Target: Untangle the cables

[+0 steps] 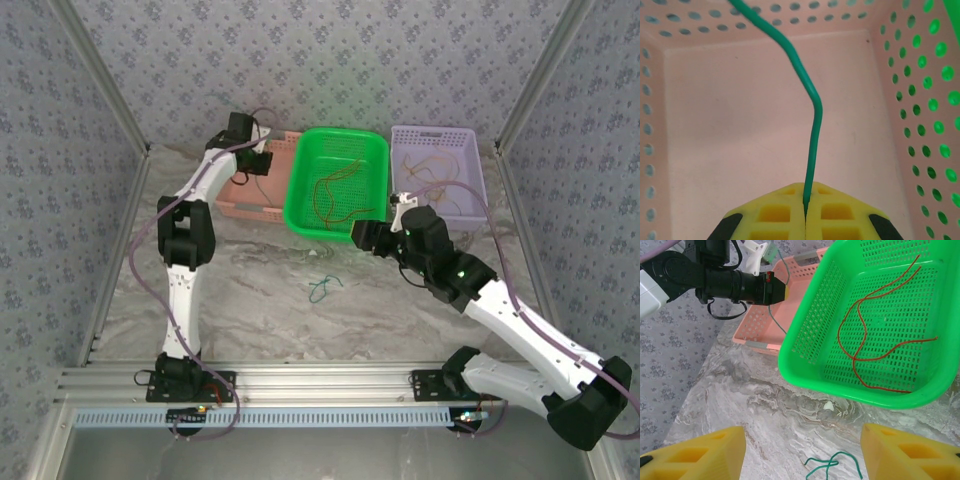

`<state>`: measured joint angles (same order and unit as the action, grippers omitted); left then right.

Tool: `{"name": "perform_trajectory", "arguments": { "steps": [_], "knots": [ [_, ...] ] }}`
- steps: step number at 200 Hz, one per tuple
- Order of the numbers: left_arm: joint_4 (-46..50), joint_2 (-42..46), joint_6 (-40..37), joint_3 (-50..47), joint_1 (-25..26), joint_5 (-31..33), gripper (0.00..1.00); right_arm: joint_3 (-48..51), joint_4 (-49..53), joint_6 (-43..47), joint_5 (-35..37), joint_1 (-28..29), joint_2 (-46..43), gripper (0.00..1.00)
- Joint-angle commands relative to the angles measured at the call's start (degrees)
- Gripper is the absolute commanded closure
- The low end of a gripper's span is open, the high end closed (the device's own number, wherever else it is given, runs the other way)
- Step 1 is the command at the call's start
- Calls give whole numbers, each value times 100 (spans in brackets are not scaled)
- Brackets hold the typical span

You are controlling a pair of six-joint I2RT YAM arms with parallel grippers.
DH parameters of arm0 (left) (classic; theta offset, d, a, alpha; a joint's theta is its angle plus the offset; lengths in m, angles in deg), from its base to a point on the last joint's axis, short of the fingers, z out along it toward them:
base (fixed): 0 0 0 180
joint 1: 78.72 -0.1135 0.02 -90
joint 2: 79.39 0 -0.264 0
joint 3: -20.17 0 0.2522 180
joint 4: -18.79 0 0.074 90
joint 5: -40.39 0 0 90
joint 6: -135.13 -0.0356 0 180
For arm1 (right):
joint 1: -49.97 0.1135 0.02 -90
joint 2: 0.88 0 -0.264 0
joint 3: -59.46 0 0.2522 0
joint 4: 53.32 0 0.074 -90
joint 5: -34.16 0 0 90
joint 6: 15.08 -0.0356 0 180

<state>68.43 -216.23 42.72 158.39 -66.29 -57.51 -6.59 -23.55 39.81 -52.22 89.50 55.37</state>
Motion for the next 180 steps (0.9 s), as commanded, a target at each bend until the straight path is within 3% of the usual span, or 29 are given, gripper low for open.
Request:
{"name": "perform_trajectory", "arguments": {
  "steps": [1, 33, 55, 105, 180],
  "knots": [
    [455, 58, -103, 207, 39, -447, 100, 13, -76, -49, -17, 65, -30, 36],
    [662, -74, 110, 188, 32, -455, 100, 26, -41, -50, 21, 116, -61, 36],
    [699, 17, 479, -28, 8, -129, 100, 26, -76, -53, 20, 150, -48, 36],
    [61, 954, 1064, -1623, 29, 27, 100, -31, -67, -49, 84, 291, -98, 37],
    [451, 1419, 1057, -1773, 365, -195, 100, -3, 60, -48, 281, 542, -176, 37]
  ]
}}
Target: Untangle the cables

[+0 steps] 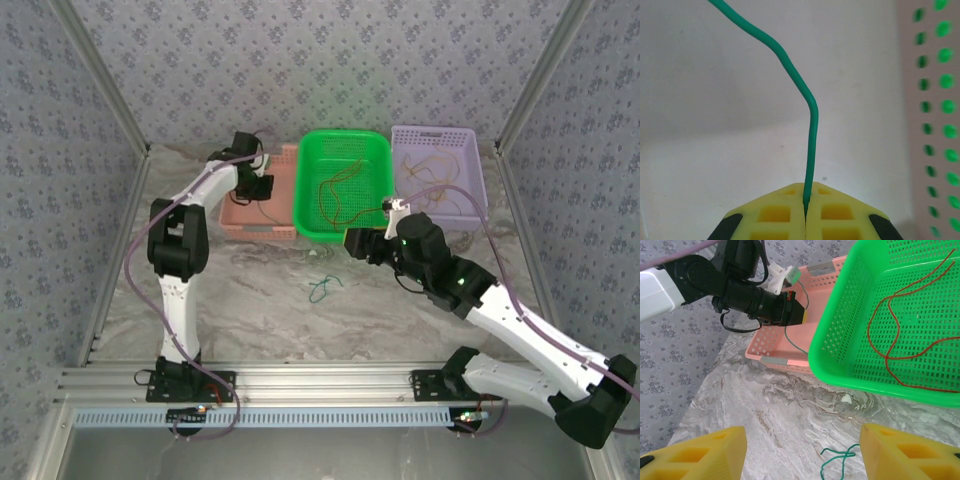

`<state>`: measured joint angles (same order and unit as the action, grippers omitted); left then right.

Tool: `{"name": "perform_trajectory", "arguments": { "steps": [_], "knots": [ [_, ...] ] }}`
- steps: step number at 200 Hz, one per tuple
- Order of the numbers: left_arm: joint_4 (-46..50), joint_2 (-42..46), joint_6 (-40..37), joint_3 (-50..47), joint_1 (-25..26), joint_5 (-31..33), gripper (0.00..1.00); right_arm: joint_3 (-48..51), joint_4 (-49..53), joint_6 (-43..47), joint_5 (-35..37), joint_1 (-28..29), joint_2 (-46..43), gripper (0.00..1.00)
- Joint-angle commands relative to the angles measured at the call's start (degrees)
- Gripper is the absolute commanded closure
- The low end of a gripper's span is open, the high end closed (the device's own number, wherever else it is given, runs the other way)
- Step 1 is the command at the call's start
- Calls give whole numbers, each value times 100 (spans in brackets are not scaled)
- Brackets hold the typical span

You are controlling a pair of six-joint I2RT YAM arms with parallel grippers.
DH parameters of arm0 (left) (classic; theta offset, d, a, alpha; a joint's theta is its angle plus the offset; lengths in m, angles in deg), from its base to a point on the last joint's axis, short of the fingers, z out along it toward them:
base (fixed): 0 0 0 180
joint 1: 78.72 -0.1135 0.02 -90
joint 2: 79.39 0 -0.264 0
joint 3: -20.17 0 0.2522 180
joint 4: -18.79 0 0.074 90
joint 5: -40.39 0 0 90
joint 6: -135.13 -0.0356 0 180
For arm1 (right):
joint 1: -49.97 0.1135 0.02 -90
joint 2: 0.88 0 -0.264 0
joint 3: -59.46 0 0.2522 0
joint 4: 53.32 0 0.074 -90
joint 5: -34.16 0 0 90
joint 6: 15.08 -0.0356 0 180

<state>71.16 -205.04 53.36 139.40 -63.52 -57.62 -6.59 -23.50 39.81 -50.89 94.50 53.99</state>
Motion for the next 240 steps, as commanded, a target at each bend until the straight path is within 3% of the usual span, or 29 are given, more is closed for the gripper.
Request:
{"name": "perform_trajectory", "arguments": {
  "steps": [1, 55, 113, 177, 240],
  "knots": [
    [189, 297, -11, 133, 88, -188, 100, 3, 60, -48, 147, 40, -34, 37],
    [507, 268, -279, 577, 224, -514, 100, 52, 35, -50, 190, 41, 76, 37],
    [468, 505, -462, 343, 319, -1207, 100, 52, -29, -51, 171, 47, 169, 37],
    [699, 501, -190, 347, 147, -2132, 100, 122, -59, -48, 190, 48, 190, 37],
    [635, 593, 16, 54, 115, -2528, 100, 176, -63, -49, 206, 58, 163, 37]
  ]
}}
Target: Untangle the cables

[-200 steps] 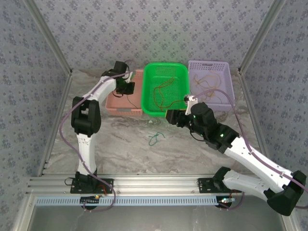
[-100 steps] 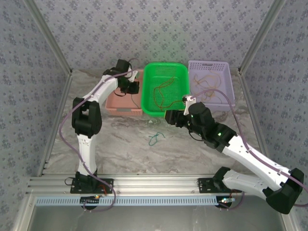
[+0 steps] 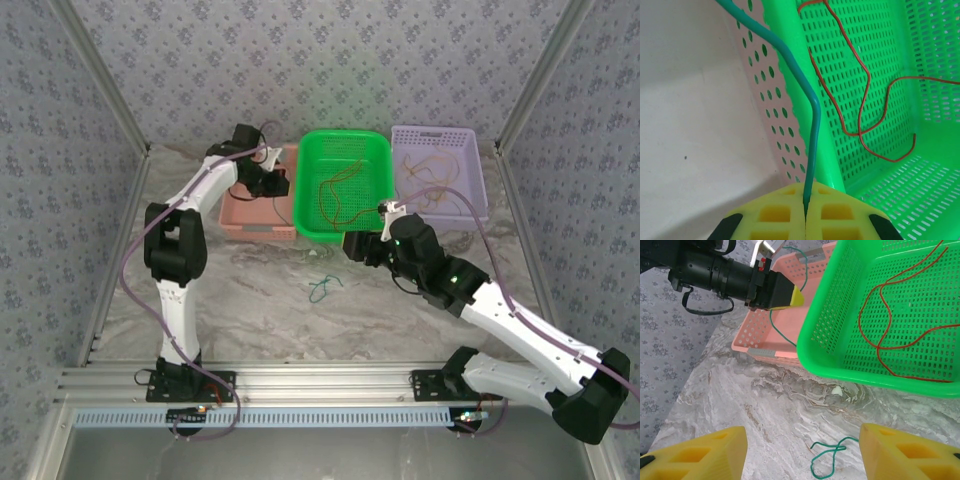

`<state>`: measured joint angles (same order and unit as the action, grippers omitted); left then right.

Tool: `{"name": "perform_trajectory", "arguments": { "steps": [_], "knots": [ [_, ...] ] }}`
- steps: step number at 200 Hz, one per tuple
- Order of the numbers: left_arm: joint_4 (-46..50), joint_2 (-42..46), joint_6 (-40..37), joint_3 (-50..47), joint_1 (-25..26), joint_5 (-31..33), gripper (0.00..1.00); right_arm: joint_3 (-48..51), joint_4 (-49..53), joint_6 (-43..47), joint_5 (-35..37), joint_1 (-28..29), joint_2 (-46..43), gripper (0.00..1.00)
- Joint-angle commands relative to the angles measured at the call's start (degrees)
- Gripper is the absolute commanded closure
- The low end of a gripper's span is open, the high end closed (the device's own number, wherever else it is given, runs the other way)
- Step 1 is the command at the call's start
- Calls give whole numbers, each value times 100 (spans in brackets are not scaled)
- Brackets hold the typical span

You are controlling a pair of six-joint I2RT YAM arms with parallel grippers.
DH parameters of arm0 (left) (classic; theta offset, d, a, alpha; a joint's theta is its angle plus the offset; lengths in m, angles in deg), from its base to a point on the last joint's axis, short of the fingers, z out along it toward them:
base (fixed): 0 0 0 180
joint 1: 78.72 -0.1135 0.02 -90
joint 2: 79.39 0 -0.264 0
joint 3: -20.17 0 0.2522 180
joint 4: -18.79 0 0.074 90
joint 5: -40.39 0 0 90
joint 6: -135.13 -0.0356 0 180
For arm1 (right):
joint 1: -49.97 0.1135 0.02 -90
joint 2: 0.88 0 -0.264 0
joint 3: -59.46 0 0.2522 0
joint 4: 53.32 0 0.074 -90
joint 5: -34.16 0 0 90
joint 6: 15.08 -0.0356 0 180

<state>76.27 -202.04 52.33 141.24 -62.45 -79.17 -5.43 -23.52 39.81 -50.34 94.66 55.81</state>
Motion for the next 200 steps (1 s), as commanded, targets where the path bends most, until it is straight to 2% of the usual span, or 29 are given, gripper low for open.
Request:
{"name": "perform_trajectory", "arguments": {
  "steps": [1, 77, 200],
  "knots": [
    [121, 294, 121, -139, 8, -378, 100, 60, -59, -48, 148, 50, -22, 37],
    [-168, 557, 299, -588, -1, -576, 100, 68, -49, -143, 255, 178, -60, 37],
    [-364, 230, 466, -712, 69, -863, 100, 51, 7, -171, 427, 337, -98, 37]
  ]
}}
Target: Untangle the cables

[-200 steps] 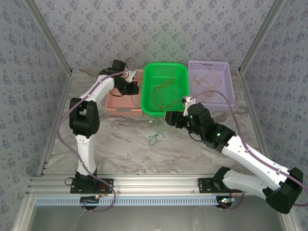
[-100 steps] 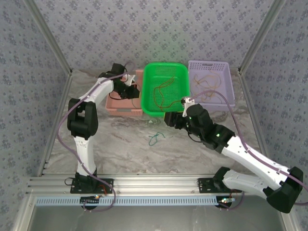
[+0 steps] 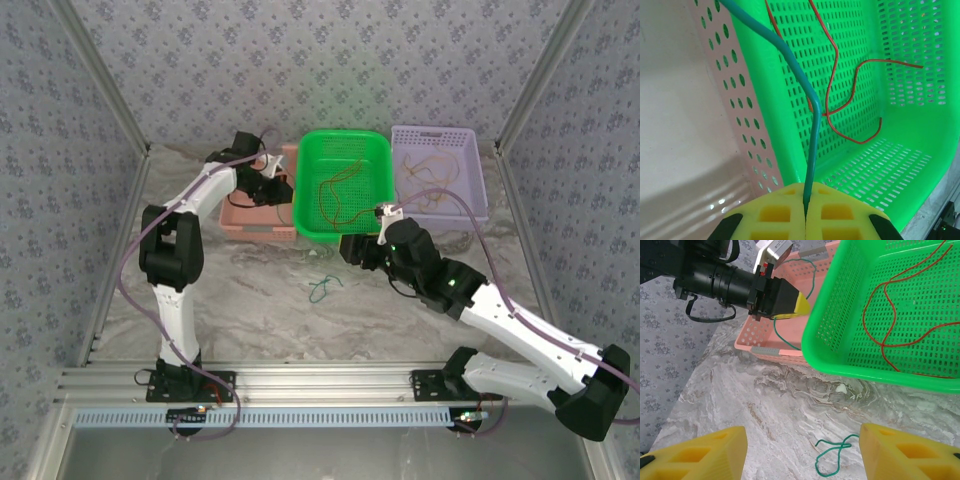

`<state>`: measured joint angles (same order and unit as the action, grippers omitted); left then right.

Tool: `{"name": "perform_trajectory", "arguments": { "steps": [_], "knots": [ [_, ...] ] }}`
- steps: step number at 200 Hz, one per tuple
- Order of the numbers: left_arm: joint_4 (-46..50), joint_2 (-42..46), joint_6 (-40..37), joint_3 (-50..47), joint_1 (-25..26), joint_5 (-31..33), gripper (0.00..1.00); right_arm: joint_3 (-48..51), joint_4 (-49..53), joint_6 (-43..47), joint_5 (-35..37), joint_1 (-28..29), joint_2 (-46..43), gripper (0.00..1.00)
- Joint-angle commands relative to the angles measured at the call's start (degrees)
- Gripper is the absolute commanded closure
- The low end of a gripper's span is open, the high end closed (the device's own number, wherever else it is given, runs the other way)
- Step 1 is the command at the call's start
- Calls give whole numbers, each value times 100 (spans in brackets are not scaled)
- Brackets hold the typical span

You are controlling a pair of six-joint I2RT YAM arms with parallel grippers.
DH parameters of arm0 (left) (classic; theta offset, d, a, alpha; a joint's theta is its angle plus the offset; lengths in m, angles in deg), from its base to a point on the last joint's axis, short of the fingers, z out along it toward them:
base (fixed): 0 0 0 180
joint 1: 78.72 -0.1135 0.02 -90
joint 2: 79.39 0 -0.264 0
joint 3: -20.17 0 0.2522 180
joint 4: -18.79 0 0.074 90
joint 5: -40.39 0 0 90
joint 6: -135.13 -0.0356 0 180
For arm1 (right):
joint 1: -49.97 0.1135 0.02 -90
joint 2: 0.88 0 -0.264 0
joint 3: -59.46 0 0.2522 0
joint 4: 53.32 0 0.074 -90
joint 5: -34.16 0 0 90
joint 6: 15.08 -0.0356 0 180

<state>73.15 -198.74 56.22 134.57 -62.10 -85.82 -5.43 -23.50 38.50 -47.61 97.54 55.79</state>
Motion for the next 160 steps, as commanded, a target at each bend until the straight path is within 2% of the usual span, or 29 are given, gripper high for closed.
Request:
{"name": "perform_trajectory", "arguments": {
  "steps": [1, 79, 140, 160],
  "knots": [
    [-52, -108, 77, -40, 34, -192, 100, 51, 4, -40, 153, 49, -95, 37],
    [140, -777, 117, 539, -122, -431, 100, 60, 44, -30, 192, 47, -121, 37],
    [229, -869, 246, 621, -227, -10, 100, 68, 8, -27, 182, 46, -59, 37],
    [65, -771, 360, 449, -306, -44, 100, 51, 0, -30, 170, 45, -32, 37]
  ]
}}
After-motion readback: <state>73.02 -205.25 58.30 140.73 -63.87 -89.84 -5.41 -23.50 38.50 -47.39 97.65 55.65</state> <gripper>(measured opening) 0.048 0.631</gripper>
